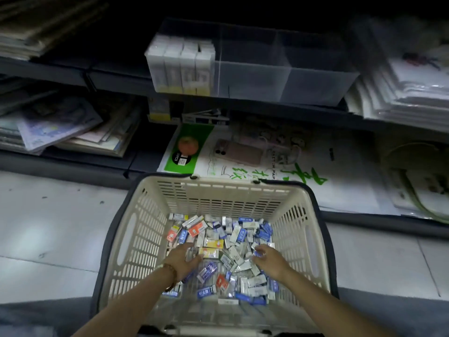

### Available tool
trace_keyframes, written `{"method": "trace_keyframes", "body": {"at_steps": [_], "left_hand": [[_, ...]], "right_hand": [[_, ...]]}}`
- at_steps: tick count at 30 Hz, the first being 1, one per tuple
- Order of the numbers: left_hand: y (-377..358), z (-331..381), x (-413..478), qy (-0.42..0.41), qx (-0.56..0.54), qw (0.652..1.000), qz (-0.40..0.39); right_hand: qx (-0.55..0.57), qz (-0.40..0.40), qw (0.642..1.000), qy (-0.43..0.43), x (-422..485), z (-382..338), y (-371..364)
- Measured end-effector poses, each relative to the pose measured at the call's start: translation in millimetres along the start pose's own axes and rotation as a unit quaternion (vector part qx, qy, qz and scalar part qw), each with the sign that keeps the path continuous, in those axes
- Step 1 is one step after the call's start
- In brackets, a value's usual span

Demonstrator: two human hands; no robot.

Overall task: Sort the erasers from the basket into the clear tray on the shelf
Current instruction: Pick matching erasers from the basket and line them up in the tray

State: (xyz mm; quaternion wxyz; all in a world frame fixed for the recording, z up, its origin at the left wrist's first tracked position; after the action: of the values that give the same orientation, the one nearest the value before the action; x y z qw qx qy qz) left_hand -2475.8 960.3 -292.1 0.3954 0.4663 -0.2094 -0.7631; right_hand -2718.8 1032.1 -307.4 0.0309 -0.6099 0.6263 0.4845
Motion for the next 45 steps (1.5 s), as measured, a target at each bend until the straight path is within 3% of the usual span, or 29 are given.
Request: {"method": "trace_keyframes", "body": {"at_steps": [5,7,10,12,18,21,23,27,31,36,41,45], "left_hand": [[-25,-27,12,0.085,-0.125,0.988,-0.021],[-16,-29,18,0.09,-0.179,0.979,0.035],[18,-23,32,0.029,-0.126,0.976,0.175],[31,-19,46,-0.014,-0.085,0.975,0.205],[16,-33,88,-0.019,0.023,0.994,0.107],[12,-29,98,-0.04,0.087,0.991,0.09],[12,-27,99,-0.042,0.074,0.991,0.1],[-7,-24,92,-0.005,-0.139,0.989,0.054],[-27,-23,78,-0.002,-0.16,0.987,0.028],[-31,-45,66,0.01,-0.065,0.998,0.01],[-25,-48,59,0.028,-0.027,0.999,0.001],[-16,-51,53,0.098,-0.163,0.981,0.033]], "right_hand": [[0.008,0.015,0.998,0.062,13,-23,-26],[-0.013,0.045,0.995,0.092,20,-33,-25],[-0.028,0.071,0.991,0.114,35,-46,-24],[-0.034,0.06,0.991,0.119,48,-55,-30],[-0.105,-0.015,0.986,0.13,72,-71,-64],[-0.154,-0.047,0.969,0.184,59,-70,-77],[-0.205,-0.073,0.946,0.24,46,-67,-84],[-0.266,-0.146,0.905,0.299,23,-56,-100],[-0.255,-0.156,0.909,0.29,22,-53,-95],[-0.31,-0.144,0.895,0.288,20,-32,-80],[-0.32,-0.124,0.908,0.241,23,-13,-63],[-0.092,-0.036,0.978,0.184,26,-19,-38]]}}
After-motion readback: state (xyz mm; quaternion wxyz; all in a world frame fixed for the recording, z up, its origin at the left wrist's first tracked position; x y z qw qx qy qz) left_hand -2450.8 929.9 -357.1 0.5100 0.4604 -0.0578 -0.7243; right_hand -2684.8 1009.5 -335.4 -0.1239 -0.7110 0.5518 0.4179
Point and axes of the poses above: each hand's wrist, its own x-axis towards the middle knuckle, its own y-axis out of the back of the hand, z = x × y, the point moved 9 cm from there along x, towards the middle knuckle, and after that the axes turned 6 degrees about z, right-handed, at the moved point
